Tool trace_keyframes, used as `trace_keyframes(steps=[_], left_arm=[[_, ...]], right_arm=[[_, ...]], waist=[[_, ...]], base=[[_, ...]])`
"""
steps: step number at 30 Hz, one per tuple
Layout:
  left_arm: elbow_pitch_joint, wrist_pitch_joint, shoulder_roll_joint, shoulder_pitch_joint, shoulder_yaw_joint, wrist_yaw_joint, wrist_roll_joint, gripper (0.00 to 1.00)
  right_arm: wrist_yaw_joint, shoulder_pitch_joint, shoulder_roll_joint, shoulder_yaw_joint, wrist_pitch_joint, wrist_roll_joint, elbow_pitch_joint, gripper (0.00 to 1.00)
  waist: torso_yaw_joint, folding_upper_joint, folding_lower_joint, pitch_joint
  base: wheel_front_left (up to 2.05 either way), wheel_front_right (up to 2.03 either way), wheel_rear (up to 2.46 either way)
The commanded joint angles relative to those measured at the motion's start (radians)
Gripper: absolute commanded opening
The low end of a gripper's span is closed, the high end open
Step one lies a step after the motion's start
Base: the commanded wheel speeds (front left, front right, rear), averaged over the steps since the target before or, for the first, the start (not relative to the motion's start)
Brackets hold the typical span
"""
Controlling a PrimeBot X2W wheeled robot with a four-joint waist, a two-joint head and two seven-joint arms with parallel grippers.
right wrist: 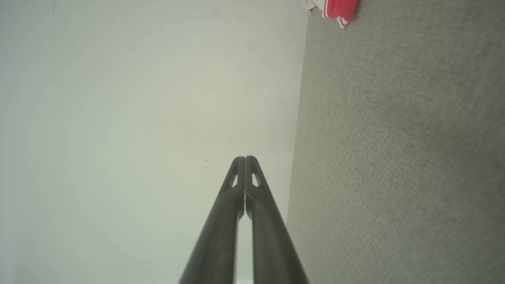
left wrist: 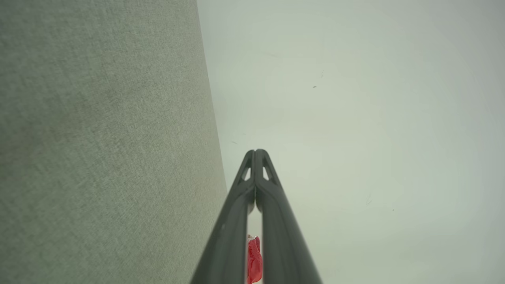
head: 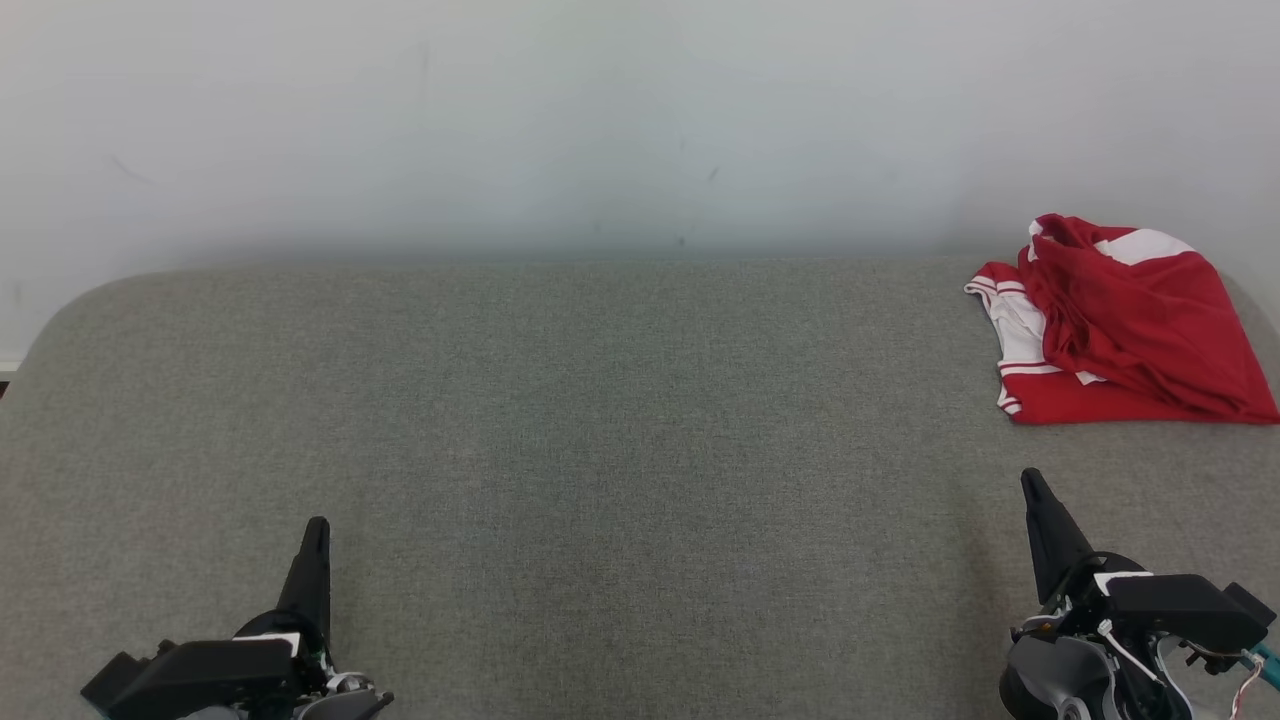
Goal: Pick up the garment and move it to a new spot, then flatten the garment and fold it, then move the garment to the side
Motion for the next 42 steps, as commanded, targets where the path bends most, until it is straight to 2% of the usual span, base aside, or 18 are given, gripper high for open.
trace_keyframes(steps=[1,42], left_arm=[[0.002,0.004,0.001,-0.011,0.003,-0.004,-0.008,0.0],[0.001,0.004,0.001,-0.011,0.003,-0.003,-0.008,0.0]], right_arm=[[-0.002,-0.007,0.001,-0.002,0.003,0.006,0.001,0.0],[-0.002,-0.006,0.001,-0.001,0.003,0.005,0.001,0.0]], waist=[[0.0,0.0,0.0,0.0],[0.0,0.0,0.0,0.0]], base=[[0.0,0.0,0.0],[0.0,0.0,0.0]])
